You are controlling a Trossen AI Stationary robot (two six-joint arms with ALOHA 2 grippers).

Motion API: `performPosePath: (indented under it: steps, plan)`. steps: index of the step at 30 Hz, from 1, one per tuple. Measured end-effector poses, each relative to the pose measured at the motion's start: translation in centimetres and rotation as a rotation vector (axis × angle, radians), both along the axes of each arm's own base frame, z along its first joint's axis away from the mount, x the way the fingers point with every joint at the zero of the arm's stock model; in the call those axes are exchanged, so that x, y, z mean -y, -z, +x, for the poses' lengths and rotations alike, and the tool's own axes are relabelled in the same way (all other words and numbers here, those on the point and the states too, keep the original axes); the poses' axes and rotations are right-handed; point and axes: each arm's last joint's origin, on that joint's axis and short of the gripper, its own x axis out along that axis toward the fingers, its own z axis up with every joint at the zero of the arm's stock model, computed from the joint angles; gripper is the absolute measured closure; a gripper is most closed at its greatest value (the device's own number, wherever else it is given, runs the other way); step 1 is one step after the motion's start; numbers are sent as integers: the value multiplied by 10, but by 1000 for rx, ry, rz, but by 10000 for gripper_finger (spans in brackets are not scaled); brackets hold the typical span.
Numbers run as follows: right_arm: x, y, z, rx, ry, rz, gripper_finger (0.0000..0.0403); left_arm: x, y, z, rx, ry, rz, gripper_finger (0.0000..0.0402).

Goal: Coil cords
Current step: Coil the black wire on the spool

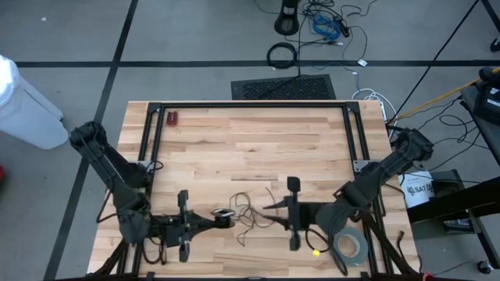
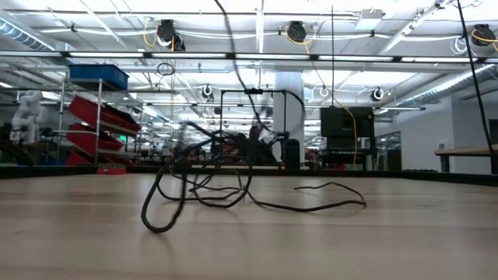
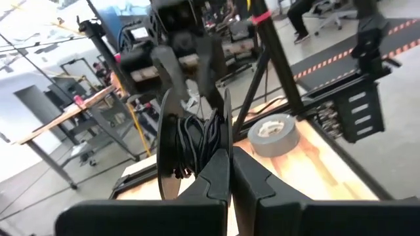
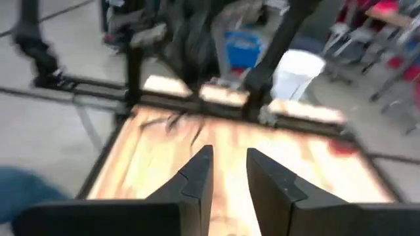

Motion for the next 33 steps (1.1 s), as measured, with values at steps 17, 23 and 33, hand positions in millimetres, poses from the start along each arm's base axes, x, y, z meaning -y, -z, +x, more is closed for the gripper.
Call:
performPosePath:
  steps: [17,23,33]
  plan:
    - [-27,111,37,36,-288,183,315,18,-13,-33,35,318,61,398]
    - [-22,122,57,115,-335,167,261,19,-12,-34,31,331,67,398]
    - [22,130,83,95,-216,134,216,20,-12,-34,30,372,65,398]
